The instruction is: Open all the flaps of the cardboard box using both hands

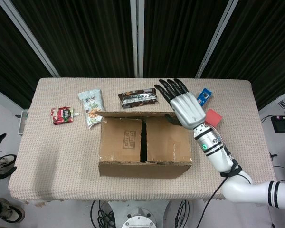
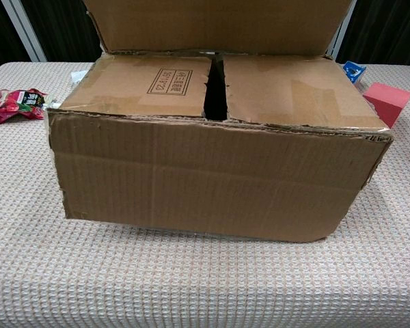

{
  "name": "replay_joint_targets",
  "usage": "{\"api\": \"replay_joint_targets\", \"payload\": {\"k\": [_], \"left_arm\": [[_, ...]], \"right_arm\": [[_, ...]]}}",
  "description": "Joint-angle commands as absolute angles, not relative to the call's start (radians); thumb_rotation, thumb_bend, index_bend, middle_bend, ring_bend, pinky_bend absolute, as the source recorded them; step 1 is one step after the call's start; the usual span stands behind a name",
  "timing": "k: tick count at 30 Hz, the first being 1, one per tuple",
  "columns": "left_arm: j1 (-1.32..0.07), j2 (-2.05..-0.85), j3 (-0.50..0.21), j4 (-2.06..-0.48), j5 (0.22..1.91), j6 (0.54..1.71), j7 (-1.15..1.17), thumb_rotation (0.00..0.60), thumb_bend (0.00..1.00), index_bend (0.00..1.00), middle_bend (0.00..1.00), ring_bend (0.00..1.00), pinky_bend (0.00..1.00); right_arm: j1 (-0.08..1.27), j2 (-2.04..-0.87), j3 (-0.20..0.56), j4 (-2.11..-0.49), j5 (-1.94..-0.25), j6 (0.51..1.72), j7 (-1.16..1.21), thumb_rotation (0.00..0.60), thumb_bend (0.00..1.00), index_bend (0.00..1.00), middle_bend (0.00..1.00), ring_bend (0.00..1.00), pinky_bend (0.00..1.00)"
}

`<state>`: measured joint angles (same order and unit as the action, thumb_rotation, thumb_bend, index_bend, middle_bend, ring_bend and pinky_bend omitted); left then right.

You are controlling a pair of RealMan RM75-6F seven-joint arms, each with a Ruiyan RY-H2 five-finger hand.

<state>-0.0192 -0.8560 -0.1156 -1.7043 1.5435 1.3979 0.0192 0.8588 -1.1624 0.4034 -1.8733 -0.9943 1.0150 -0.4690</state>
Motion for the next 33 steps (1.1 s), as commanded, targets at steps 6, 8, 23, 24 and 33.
{"api": "replay_joint_targets", "payload": {"k": [6, 8, 23, 24, 33], "left_arm": [[-0.038, -0.847, -0.097, -1.713, 1.539, 1.391, 0.008, 0.453, 0.14, 0.07, 0.15, 0.18, 0.26], [-0.042, -0.847, -0.092, -1.711, 1.539, 1.391, 0.006, 0.454, 0.14, 0.07, 0.15, 0.18, 0.26], [-0.076, -0.865, -0.061, -1.679, 1.540, 1.372, -0.052, 0.418, 0.16, 0.07, 0.15, 0.18, 0.26], [-0.079, -0.867, -0.060, -1.678, 1.541, 1.370, -0.052, 0.417, 0.16, 0.07, 0.15, 0.18, 0.26], [-0.091, -0.863, -0.049, -1.689, 1.543, 1.376, -0.062, 0.416, 0.16, 0.07, 0.15, 0.18, 0.28]], "right_arm": [[0.982, -1.259, 0.418, -1.691, -0.839, 1.044, -0.614, 0.600, 0.22, 0.00, 0.00, 0.00, 0.00], [1.003, -1.292, 0.417, -1.651, -0.815, 1.078, -0.653, 0.600, 0.23, 0.00, 0.00, 0.00, 0.00], [0.918, -1.180, 0.432, -1.797, -1.199, 0.987, -0.077, 0.600, 0.81, 0.00, 0.05, 0.00, 0.00], [0.918, -1.163, 0.423, -1.805, -1.229, 0.964, -0.047, 0.600, 0.82, 0.00, 0.07, 0.00, 0.00], [0.972, -1.033, 0.346, -1.846, -1.431, 0.731, 0.165, 0.600, 1.00, 0.18, 0.17, 0.00, 0.00]]}}
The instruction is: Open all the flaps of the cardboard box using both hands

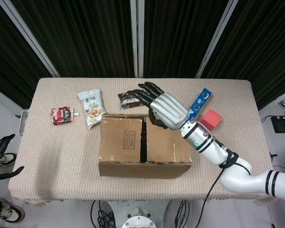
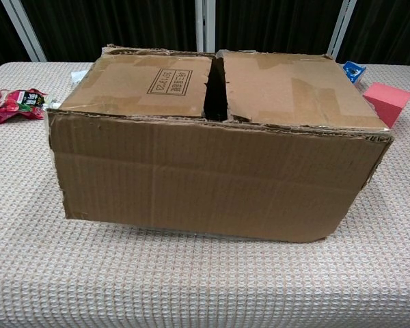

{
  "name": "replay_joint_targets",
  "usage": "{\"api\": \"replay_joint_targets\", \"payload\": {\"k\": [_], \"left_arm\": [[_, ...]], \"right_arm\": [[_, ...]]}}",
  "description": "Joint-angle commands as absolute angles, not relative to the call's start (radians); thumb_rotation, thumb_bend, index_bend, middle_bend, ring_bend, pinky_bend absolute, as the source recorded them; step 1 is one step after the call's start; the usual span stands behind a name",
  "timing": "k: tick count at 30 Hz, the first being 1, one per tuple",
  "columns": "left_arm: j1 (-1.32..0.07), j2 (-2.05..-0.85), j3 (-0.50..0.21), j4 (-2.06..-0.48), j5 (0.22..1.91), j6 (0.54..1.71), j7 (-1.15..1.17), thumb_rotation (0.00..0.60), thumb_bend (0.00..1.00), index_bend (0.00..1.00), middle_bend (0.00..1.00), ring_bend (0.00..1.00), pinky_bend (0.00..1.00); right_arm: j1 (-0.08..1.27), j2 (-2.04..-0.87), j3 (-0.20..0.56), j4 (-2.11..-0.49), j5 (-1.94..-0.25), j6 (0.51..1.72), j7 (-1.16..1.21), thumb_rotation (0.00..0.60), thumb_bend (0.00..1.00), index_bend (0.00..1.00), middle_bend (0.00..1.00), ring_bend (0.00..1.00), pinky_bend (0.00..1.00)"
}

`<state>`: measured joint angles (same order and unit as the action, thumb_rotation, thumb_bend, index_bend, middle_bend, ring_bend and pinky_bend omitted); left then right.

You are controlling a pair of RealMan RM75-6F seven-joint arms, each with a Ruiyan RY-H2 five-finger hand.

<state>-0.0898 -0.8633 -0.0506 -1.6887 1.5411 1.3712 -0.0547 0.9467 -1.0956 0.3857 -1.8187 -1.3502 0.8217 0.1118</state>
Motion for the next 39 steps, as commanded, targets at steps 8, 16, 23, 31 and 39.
{"api": "replay_joint_targets", "payload": {"k": [8, 16, 23, 31, 39], "left_arm": [[-0.099, -0.865, -0.034, -1.681, 1.549, 1.374, -0.078, 0.415, 0.16, 0.07, 0.15, 0.18, 0.32], [-0.107, -0.856, -0.030, -1.699, 1.552, 1.379, -0.068, 0.418, 0.16, 0.07, 0.15, 0.18, 0.32], [-0.110, -0.856, -0.021, -1.698, 1.542, 1.373, -0.068, 0.416, 0.16, 0.07, 0.15, 0.18, 0.32], [-0.114, -0.859, -0.016, -1.688, 1.534, 1.370, -0.077, 0.417, 0.16, 0.07, 0.15, 0.18, 0.32], [-0.122, -0.854, -0.012, -1.687, 1.536, 1.367, -0.073, 0.417, 0.16, 0.07, 0.15, 0.18, 0.32]], "right_arm": [[1.025, -0.998, 0.281, -1.851, -1.486, 0.616, 0.115, 0.600, 1.00, 0.37, 0.27, 0.07, 0.01], [1.037, -1.056, 0.251, -1.809, -1.497, 0.627, 0.157, 0.600, 1.00, 0.50, 0.33, 0.12, 0.12], [1.058, -1.100, 0.221, -1.757, -1.520, 0.615, 0.192, 0.600, 1.00, 0.53, 0.37, 0.15, 0.16], [1.076, -1.140, 0.195, -1.714, -1.537, 0.614, 0.208, 0.600, 1.00, 0.53, 0.37, 0.15, 0.16], [1.096, -1.169, 0.172, -1.689, -1.557, 0.611, 0.219, 0.600, 1.00, 0.53, 0.34, 0.13, 0.13]]}}
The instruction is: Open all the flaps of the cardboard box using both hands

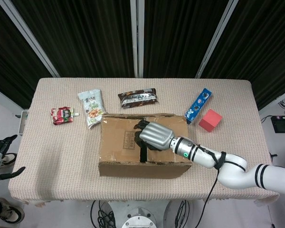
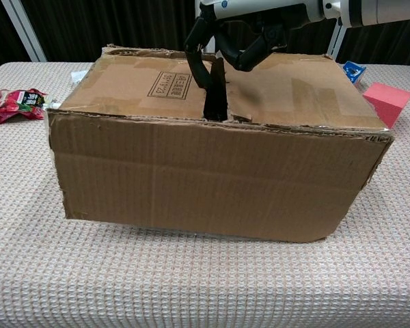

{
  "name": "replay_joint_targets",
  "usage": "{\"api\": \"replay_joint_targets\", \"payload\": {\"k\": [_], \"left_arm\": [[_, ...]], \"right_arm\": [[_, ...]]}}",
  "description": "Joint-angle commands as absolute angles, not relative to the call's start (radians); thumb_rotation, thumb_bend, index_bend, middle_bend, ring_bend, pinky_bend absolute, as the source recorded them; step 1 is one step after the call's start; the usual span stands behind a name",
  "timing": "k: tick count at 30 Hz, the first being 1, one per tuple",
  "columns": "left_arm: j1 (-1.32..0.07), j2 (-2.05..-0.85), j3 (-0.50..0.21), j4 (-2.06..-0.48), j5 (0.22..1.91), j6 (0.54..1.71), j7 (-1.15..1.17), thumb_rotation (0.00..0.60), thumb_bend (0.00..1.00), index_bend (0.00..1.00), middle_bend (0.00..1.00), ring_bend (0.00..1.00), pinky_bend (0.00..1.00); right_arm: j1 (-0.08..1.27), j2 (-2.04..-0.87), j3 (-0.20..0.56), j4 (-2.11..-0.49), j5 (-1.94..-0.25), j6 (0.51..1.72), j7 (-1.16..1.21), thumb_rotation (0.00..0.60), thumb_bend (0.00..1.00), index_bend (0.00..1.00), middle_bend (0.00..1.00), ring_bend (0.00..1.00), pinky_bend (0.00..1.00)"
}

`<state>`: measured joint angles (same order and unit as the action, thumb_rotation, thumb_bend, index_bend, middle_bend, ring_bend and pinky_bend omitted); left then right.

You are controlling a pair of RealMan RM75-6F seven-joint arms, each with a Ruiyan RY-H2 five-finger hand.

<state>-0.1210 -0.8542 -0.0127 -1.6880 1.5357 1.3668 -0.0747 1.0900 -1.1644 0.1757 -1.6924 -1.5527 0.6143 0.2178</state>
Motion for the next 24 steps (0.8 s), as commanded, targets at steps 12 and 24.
{"api": "replay_joint_targets", "payload": {"k": [12, 24], "left_arm": [[-0.123, -0.856, -0.003, -1.681, 1.534, 1.365, -0.083, 0.419, 0.16, 0.07, 0.15, 0.18, 0.32], [-0.127, -0.856, 0.001, -1.680, 1.530, 1.364, -0.086, 0.419, 0.16, 0.07, 0.15, 0.18, 0.32]], "right_arm": [[1.128, -1.156, 0.141, -1.682, -1.566, 0.571, 0.221, 0.600, 1.00, 0.52, 0.34, 0.12, 0.12], [1.148, -1.138, 0.118, -1.685, -1.562, 0.539, 0.221, 0.600, 1.00, 0.52, 0.35, 0.13, 0.12]]}}
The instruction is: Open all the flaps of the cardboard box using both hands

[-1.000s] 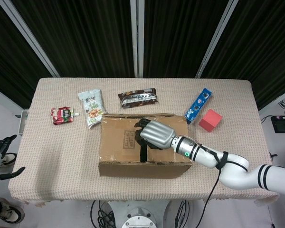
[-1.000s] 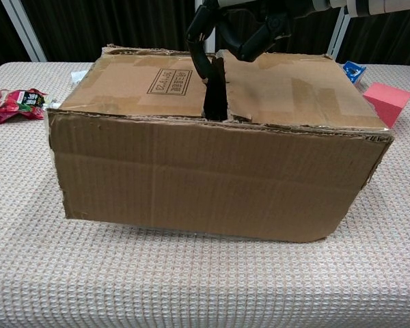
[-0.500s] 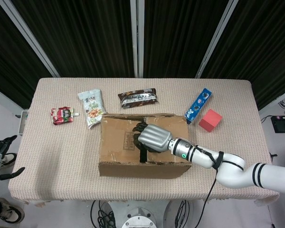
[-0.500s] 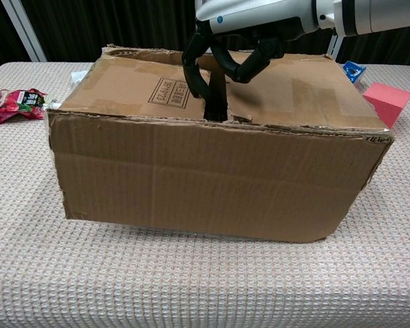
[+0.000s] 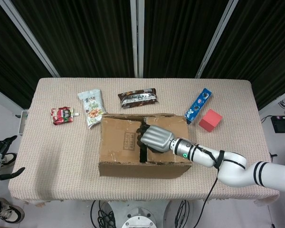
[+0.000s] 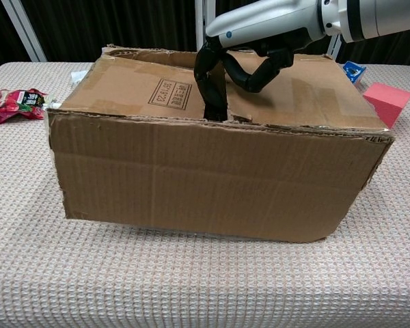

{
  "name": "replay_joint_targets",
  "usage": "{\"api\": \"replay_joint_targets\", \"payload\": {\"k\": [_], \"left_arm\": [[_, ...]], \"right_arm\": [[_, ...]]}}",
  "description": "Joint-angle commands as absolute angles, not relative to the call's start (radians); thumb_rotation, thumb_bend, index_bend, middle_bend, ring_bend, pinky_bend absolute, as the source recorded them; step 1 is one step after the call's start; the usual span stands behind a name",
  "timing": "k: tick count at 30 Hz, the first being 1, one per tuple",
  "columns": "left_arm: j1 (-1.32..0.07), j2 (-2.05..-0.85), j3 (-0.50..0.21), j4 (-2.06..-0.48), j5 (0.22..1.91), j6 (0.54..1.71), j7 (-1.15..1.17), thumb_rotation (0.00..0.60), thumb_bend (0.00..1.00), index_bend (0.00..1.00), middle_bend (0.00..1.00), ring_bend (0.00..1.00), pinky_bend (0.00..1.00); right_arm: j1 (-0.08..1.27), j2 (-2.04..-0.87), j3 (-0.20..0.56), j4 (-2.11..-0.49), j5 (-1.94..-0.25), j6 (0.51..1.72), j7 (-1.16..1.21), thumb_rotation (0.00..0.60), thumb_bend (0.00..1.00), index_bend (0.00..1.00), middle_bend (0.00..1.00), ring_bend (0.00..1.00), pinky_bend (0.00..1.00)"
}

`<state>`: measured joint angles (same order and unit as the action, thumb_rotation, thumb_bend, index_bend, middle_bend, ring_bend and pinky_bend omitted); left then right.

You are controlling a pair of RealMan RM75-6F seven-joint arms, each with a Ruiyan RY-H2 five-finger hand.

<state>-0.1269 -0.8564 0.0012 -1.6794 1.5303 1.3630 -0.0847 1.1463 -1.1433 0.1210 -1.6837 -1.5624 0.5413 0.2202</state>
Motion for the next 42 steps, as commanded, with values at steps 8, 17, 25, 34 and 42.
{"api": "replay_joint_targets", "payload": {"k": [8, 17, 25, 34, 42], "left_arm": [[-0.135, -0.854, 0.006, -1.685, 1.529, 1.348, -0.093, 0.426, 0.16, 0.07, 0.15, 0.18, 0.32], [-0.156, -0.863, 0.001, -1.699, 1.529, 1.327, -0.078, 0.422, 0.16, 0.07, 0.15, 0.18, 0.32], [-0.173, -0.850, -0.003, -1.729, 1.528, 1.312, -0.072, 0.428, 0.16, 0.07, 0.15, 0.18, 0.32], [-0.199, -0.851, -0.010, -1.759, 1.526, 1.288, -0.041, 0.426, 0.16, 0.07, 0.15, 0.18, 0.32], [-0.224, -0.841, -0.020, -1.804, 1.519, 1.265, 0.005, 0.426, 0.16, 0.07, 0.15, 0.18, 0.32]], "right_arm": [[1.127, -1.081, 0.116, -1.708, -1.573, 0.585, 0.251, 0.600, 1.00, 0.54, 0.38, 0.15, 0.13], [1.090, -0.981, 0.103, -1.750, -1.625, 0.663, 0.326, 0.600, 1.00, 0.56, 0.42, 0.19, 0.16], [1.033, -0.882, 0.091, -1.770, -1.689, 0.782, 0.412, 0.600, 1.00, 0.56, 0.42, 0.18, 0.16], [0.946, -0.796, 0.068, -1.769, -1.761, 0.934, 0.495, 0.600, 1.00, 0.54, 0.42, 0.17, 0.13], [0.863, -0.759, 0.038, -1.751, -1.812, 1.051, 0.526, 0.600, 1.00, 0.53, 0.41, 0.17, 0.12]]}}
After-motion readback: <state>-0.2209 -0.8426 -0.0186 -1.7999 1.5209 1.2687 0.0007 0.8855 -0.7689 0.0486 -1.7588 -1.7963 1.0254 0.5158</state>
